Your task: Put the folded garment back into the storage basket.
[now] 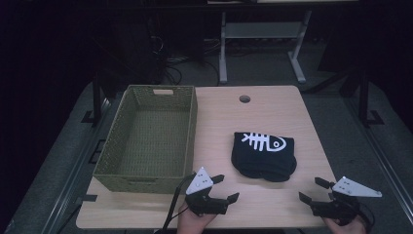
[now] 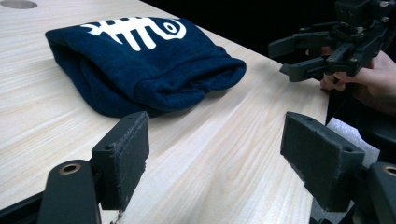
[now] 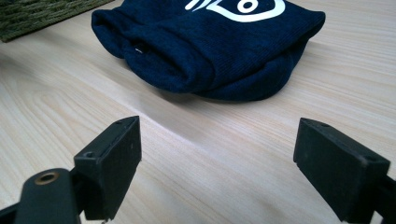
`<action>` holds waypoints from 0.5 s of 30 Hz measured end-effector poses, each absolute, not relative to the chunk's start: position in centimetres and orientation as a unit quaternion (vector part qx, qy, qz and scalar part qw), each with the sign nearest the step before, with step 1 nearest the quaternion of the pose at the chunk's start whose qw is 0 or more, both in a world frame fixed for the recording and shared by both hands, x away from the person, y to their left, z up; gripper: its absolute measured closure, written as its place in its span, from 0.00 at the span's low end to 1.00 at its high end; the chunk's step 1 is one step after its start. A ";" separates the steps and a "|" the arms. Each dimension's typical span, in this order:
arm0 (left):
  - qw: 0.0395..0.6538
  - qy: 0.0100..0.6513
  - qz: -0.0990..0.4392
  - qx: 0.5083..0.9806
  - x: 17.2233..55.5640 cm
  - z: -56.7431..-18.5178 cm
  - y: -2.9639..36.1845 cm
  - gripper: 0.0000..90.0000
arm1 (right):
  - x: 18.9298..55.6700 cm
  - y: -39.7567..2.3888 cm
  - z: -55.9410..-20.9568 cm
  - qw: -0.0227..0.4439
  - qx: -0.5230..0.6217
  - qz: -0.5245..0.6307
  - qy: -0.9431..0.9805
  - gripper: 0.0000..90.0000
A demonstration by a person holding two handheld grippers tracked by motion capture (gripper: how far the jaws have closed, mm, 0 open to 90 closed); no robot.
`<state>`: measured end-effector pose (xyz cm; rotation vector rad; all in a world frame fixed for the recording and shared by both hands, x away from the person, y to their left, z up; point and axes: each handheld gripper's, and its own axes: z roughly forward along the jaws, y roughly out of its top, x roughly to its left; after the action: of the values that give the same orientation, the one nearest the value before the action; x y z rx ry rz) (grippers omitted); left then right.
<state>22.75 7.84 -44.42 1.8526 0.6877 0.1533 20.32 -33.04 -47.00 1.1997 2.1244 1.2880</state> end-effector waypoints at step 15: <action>0.552 0.301 0.069 0.774 23.0 -44.5 7.8 0.26 | 20.9 -32.6 -46.3 0.172 0.431 0.468 0.752 0.17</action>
<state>22.97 7.84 -44.47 1.8309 0.7122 0.1624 20.93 -32.59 -46.31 1.2238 2.1334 1.3288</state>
